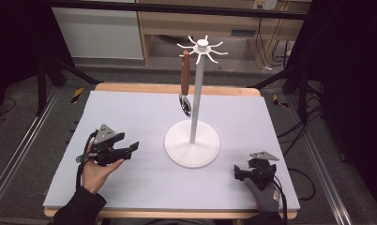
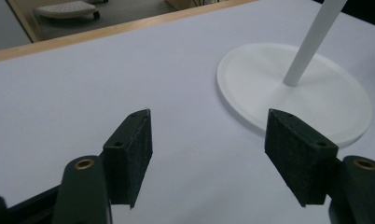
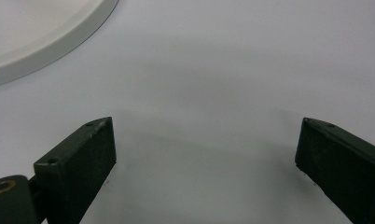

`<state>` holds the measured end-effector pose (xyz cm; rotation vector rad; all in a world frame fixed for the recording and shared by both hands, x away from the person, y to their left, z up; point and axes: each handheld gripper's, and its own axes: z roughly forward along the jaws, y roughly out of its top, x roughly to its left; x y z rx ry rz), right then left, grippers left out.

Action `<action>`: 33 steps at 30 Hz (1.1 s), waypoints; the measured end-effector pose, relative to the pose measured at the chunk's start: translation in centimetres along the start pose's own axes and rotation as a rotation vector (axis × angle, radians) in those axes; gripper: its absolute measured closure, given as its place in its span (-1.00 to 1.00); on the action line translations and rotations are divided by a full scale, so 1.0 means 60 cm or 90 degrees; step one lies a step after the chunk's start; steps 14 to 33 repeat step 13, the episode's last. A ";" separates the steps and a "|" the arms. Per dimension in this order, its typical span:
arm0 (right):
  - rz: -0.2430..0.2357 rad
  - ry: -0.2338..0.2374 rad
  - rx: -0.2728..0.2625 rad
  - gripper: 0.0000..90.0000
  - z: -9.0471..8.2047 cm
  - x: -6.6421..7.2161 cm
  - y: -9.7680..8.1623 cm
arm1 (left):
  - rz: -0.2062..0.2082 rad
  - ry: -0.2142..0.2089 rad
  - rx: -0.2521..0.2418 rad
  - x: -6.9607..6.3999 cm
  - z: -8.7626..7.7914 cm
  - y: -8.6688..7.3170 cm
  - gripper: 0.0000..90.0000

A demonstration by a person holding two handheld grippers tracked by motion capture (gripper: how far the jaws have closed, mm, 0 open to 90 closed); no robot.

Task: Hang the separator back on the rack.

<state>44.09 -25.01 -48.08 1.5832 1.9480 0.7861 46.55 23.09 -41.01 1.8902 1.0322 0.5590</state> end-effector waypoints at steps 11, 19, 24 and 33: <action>-0.002 -0.020 0.002 -0.88 0.000 -0.004 -0.001 | -0.031 0.049 0.028 0.043 -0.011 -0.053 -0.35; 0.004 -0.022 0.001 -0.88 -0.001 -0.006 -0.001 | -0.036 0.056 0.038 0.050 -0.013 -0.065 -0.36; 0.004 -0.022 0.001 -0.88 -0.001 -0.006 -0.001 | -0.036 0.056 0.038 0.050 -0.013 -0.065 -0.36; 0.004 -0.022 0.001 -0.88 -0.001 -0.006 -0.001 | -0.036 0.056 0.038 0.050 -0.013 -0.065 -0.36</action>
